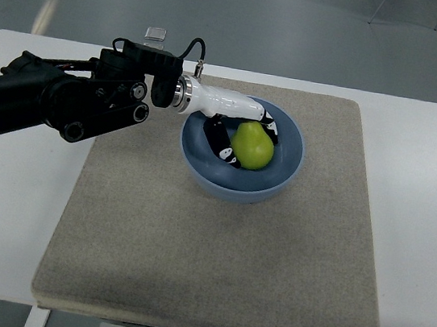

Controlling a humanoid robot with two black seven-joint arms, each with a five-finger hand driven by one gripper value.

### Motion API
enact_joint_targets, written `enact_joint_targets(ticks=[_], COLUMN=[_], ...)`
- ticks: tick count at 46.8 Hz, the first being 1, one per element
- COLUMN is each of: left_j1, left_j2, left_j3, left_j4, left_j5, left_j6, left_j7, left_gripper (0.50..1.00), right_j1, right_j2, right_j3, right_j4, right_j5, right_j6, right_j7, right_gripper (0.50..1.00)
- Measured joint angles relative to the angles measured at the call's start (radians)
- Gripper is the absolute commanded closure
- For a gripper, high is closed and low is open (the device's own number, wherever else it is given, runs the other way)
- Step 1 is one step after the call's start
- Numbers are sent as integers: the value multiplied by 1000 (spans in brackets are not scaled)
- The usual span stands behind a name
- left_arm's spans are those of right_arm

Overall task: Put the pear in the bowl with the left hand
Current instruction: 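Lift the pear with the left hand and carry it over the blue bowl, then lower the pear into the bowl and open the left hand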

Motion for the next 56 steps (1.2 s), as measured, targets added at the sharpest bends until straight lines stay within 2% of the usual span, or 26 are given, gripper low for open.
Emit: enact_joint_targets(ticks=[4, 7, 16, 18, 28, 43, 56], left_j1=[0, 0, 10, 12, 16, 11, -6], left_j2=[-14, -17, -18, -17, -17, -14, 0], left_j3=[0, 0, -5, -5, -7, -23, -140], left_j4=[-3, -4, -5, -5, -4, -8, -2], left_j5=[24, 27, 23, 21, 15, 10, 10], left_j6=[37, 48, 50, 50, 50, 51, 50], left_j7=[-8, -9, -9, -11, -23, -27, -26], left_gripper=[744, 722, 557, 540, 512, 510, 510], right_j1=[0, 0, 0, 0, 0, 0, 0], right_j2=[0, 0, 0, 0, 0, 0, 0], right_j3=[0, 0, 0, 0, 0, 0, 0], right_j4=[0, 0, 0, 0, 0, 0, 0], right_j5=[0, 0, 0, 0, 0, 0, 0], right_j6=[0, 0, 0, 0, 0, 0, 0], right_j7=[0, 0, 0, 0, 0, 0, 0], right_gripper=[576, 576, 574, 574, 574, 576, 576])
